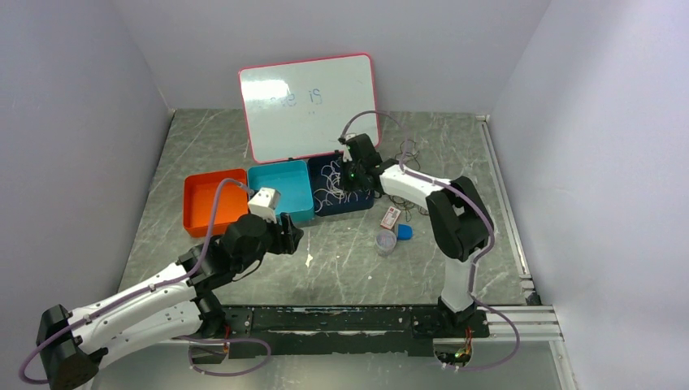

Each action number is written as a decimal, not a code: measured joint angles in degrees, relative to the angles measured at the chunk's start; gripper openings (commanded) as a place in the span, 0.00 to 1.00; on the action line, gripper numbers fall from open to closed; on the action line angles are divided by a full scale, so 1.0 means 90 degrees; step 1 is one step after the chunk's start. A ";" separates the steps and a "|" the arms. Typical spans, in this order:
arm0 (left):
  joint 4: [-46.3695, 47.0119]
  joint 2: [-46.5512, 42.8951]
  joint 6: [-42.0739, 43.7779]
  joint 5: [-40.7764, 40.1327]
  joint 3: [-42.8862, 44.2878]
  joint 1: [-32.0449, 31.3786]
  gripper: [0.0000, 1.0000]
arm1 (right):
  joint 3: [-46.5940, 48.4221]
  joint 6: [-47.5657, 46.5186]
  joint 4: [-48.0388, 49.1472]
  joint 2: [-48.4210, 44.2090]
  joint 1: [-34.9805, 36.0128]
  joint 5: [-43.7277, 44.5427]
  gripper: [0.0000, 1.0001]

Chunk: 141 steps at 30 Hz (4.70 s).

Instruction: Untangle the cables

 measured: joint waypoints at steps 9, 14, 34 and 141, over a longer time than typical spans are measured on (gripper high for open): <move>-0.0024 -0.0002 -0.0017 -0.0032 0.0000 0.0000 0.64 | 0.0129 -0.0163 -0.0236 0.0444 0.0032 0.0505 0.04; -0.0095 -0.0022 -0.0053 -0.0063 0.0000 0.0000 0.64 | 0.0134 -0.0155 -0.0272 0.0444 0.0032 0.0826 0.15; -0.0104 -0.0044 -0.0095 -0.0066 0.0000 0.0000 0.64 | 0.0342 -0.0362 -0.0627 -0.1324 0.0032 0.1243 0.51; -0.0617 -0.0658 -0.0376 -0.0284 -0.0058 0.0000 0.64 | 0.0136 0.1192 0.0680 -0.0160 0.0498 0.0833 0.04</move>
